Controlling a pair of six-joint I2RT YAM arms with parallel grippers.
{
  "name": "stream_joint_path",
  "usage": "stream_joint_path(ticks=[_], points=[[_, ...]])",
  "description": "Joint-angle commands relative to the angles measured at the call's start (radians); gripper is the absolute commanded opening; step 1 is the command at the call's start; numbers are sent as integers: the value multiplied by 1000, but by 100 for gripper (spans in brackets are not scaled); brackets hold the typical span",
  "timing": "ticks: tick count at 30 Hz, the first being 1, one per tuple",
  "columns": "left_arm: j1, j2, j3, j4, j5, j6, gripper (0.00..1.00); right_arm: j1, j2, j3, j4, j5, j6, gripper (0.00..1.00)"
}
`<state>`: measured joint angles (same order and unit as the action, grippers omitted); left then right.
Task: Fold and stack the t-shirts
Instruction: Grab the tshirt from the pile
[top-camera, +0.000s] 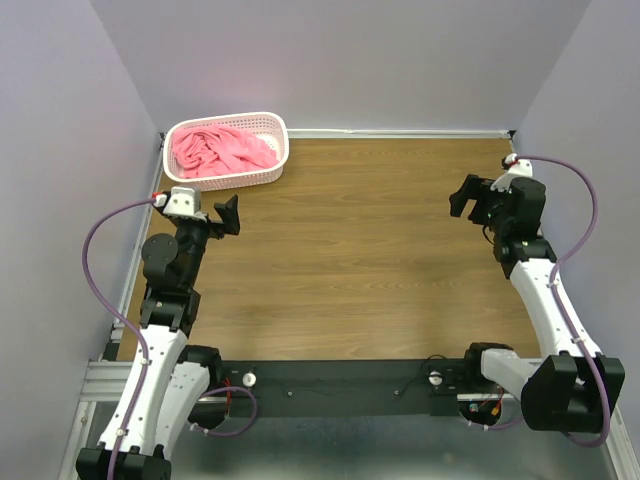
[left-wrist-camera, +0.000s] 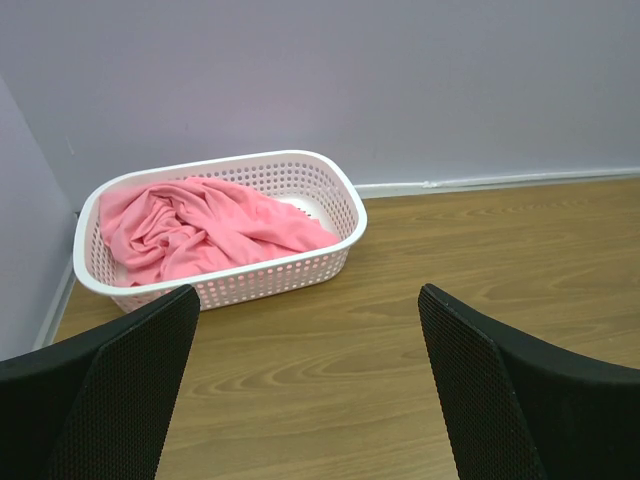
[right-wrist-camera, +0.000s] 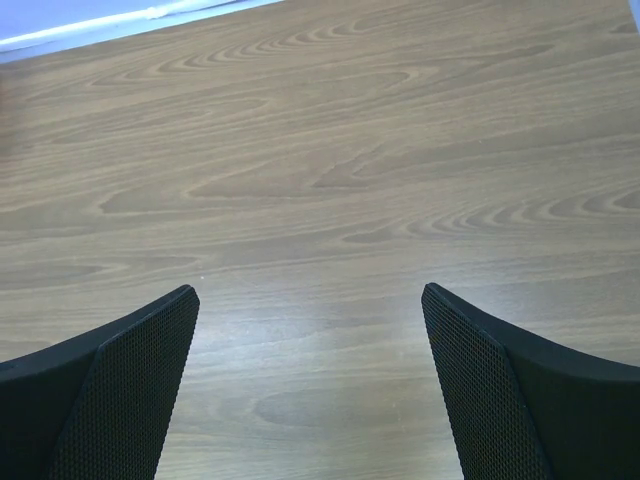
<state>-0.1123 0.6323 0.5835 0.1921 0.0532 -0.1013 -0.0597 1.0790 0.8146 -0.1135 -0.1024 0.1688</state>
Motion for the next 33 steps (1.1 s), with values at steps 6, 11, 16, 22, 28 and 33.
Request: stream_joint_path(ticks=[6, 11, 16, 22, 28, 33], points=[[39, 111, 93, -5, 84, -115, 98, 0, -13, 83, -31, -378, -192, 100], [172, 275, 150, 18, 229, -380, 98, 0, -10, -11, -40, -560, -271, 100], [244, 573, 335, 4, 294, -564, 95, 0, -19, -12, -123, -566, -377, 100], [246, 961, 675, -191, 140, -621, 88, 0, -40, -9, -135, -623, -370, 100], [246, 1277, 996, -440, -45, -609, 86, 0, -39, -6, -138, -649, -356, 100], [243, 1466, 1154, -532, -115, -637, 78, 0, -27, -5, -141, -655, -353, 100]])
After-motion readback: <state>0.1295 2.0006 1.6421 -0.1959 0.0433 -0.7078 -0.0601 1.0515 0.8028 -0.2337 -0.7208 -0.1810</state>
